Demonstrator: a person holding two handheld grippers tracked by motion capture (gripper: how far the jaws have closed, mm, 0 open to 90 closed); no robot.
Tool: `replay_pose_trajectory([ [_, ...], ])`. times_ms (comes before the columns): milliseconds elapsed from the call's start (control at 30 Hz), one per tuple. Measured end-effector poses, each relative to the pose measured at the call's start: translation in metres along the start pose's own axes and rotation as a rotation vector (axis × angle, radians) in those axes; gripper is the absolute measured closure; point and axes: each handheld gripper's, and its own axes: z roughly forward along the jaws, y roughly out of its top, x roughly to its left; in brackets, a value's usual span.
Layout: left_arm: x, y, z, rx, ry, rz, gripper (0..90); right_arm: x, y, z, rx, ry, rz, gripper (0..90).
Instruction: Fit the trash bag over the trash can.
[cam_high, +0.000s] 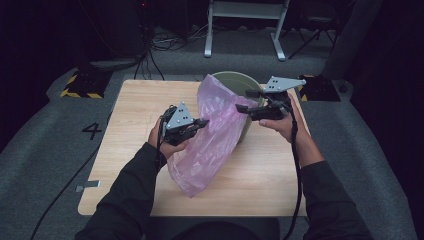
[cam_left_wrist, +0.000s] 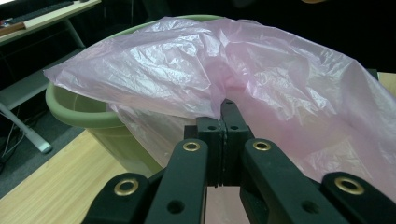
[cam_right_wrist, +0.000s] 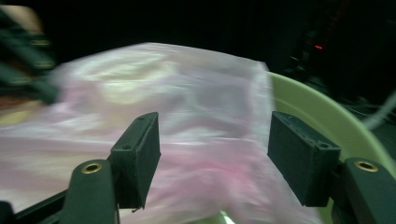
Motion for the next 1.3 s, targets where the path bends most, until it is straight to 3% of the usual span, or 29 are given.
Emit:
replay_pose_trajectory([
  [100,0.0,0.001,0.001,-0.001,-0.003,-0.003,89.3,0.012,0.0,0.005,0.035,0.075,-0.043,32.6],
  [200,0.001,0.004,0.003,-0.002,-0.005,-0.006,89.3,0.02,0.0,0.013,0.06,0.12,-0.063,34.2],
  [267,0.001,0.006,0.004,-0.004,-0.005,-0.006,89.3,0.024,-0.001,0.021,0.086,0.13,-0.082,39.6],
  [333,0.001,0.007,0.005,-0.006,-0.004,-0.006,89.2,0.026,-0.003,0.026,0.108,0.144,-0.106,54.0],
  [567,0.003,0.009,0.003,-0.015,-0.002,-0.019,86.9,0.03,-0.003,0.03,0.096,0.099,-0.161,84.3],
  [667,0.005,0.008,0.001,-0.019,-0.003,-0.028,85.5,0.028,-0.004,0.03,0.086,0.084,-0.155,90.0],
  [867,0.008,0.007,-0.004,-0.022,-0.012,-0.031,81.8,0.02,-0.007,0.029,0.074,0.055,-0.124,90.0],
  [1000,0.011,0.005,-0.011,-0.026,0.014,-0.083,55.4,0.015,-0.008,0.024,0.043,0.026,-0.096,90.0],
  [1100,0.015,0.002,-0.015,-0.001,0.002,-0.131,32.9,0.007,-0.01,0.022,0.038,-0.006,-0.068,90.0],
  [1300,0.018,-0.008,-0.024,-0.001,-0.027,-0.158,26.5,-0.009,-0.015,0.02,0.044,-0.043,0.0,90.0],
])
